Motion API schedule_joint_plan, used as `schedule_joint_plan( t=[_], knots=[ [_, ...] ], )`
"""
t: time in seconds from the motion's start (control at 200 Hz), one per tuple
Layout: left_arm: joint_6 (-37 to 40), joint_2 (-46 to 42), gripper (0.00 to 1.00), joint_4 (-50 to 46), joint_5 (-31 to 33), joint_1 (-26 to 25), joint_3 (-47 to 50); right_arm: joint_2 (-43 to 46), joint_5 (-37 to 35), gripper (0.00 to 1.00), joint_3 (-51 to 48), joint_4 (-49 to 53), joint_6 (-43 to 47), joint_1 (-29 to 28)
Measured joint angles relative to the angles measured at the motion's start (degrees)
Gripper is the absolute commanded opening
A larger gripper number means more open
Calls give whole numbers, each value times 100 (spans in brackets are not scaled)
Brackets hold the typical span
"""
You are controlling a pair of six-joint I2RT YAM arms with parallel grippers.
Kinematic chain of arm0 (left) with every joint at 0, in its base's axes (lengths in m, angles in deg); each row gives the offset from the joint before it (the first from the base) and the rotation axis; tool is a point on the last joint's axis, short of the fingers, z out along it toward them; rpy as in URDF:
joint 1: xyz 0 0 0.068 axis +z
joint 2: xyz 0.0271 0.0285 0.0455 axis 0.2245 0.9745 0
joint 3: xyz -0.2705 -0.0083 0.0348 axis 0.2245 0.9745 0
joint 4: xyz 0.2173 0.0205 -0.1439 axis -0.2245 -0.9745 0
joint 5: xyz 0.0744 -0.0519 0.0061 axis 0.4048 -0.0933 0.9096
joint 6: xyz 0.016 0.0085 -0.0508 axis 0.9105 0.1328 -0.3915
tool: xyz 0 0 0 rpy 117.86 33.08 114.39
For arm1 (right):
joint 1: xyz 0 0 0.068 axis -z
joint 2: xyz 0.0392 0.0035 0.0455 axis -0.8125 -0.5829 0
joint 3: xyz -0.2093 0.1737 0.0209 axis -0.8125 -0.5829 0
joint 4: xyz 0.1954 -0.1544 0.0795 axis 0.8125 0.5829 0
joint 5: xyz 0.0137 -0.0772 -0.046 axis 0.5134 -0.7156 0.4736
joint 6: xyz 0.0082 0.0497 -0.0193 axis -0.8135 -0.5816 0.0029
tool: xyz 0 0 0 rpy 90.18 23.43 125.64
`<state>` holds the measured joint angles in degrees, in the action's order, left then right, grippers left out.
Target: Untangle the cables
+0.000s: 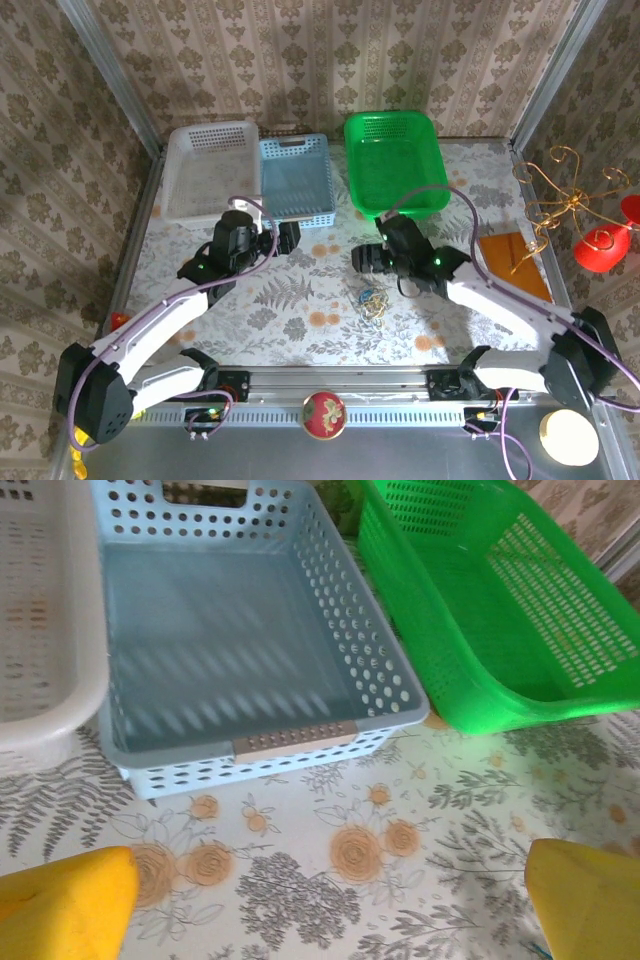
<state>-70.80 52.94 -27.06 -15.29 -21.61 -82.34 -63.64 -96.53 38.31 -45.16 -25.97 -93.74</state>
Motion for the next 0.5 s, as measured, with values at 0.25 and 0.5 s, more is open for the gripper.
schedule_joint_plan(
  t=[0.25,0.5],
  knots=[
    [-188,-24,100,-74,-85,-306,118,516,-435,82,-929,538,-957,-693],
    [-293,256,100,-59,-101,-544,116,-157,-181,74,-1285,-52,-1425,-695]
  ],
)
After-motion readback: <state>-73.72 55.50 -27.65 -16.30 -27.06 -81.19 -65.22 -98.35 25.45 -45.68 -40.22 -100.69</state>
